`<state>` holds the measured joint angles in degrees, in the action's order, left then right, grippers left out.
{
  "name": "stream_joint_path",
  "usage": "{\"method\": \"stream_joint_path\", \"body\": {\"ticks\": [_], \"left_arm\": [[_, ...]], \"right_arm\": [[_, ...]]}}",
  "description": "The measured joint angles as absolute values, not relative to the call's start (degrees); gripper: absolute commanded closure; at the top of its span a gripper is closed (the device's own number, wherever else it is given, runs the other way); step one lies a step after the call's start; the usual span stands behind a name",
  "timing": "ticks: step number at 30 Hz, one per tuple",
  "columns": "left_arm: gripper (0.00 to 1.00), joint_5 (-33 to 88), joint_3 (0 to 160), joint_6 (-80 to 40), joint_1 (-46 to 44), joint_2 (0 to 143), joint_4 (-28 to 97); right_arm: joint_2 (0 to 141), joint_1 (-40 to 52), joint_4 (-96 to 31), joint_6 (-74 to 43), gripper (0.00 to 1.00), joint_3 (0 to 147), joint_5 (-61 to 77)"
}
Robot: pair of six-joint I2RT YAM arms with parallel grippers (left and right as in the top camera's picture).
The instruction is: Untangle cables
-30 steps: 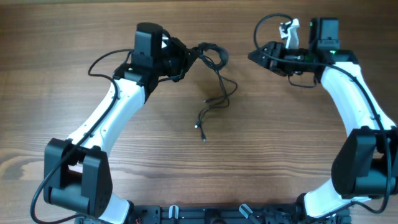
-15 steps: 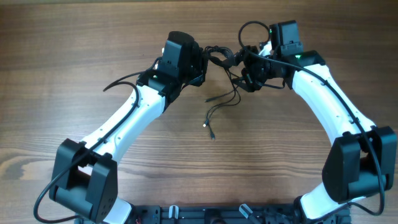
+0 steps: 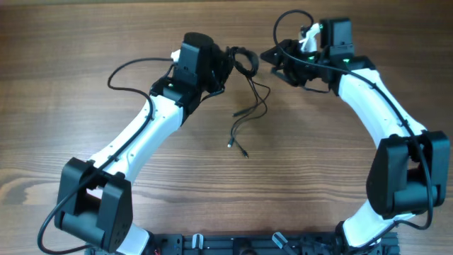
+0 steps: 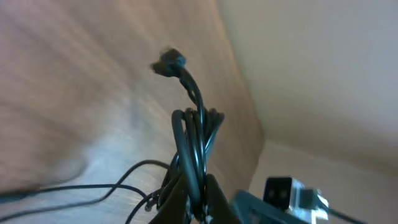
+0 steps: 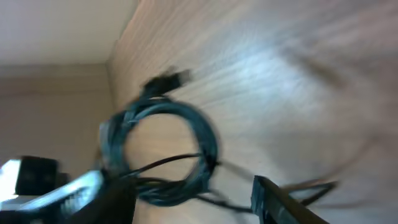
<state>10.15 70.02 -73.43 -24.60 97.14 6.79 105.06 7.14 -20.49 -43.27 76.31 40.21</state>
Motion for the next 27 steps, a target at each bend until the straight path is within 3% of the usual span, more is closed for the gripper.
{"method": "stream_joint_path", "body": {"ticks": [3,4,8,9,16,22,24,25,27], "left_arm": [[0.96,13.89,69.95,-70.54,-24.62,97.01,2.37],[0.96,14.96,69.95,-70.17,-24.69,96.97,1.78],[0.96,17.67,69.95,-69.45,-25.04,96.92,1.19],[0.96,17.87,69.95,-69.71,-25.06,96.88,1.02],[0.96,24.45,68.45,-79.05,-23.22,96.88,-3.90],[0.96,38.72,68.88,-84.95,-8.73,93.49,-6.11],[0.86,42.59,69.60,-81.95,-5.43,92.16,-3.20],[0.66,43.90,69.73,-79.77,-5.41,92.12,-0.93],[0.45,45.30,69.71,-73.65,-6.74,92.14,3.86]], "right_arm": [[105.06,7.64,-20.47,-39.22,0.44,76.31,38.87],[105.06,8.38,-20.47,-38.68,0.58,76.31,38.41],[105.16,10.94,-19.44,-39.59,0.93,76.31,36.53],[105.27,10.96,-19.42,-40.29,0.96,76.31,35.97],[105.34,11.00,-25.71,-38.02,0.96,77.78,29.19],[106.37,4.23,-28.14,-28.21,0.96,76.60,18.44],[106.72,2.11,-27.83,-24.69,0.96,76.40,18.81],[106.72,2.17,-27.16,-21.74,0.96,76.40,20.34],[106.72,2.72,-26.79,-17.04,0.96,76.40,23.46]]}}
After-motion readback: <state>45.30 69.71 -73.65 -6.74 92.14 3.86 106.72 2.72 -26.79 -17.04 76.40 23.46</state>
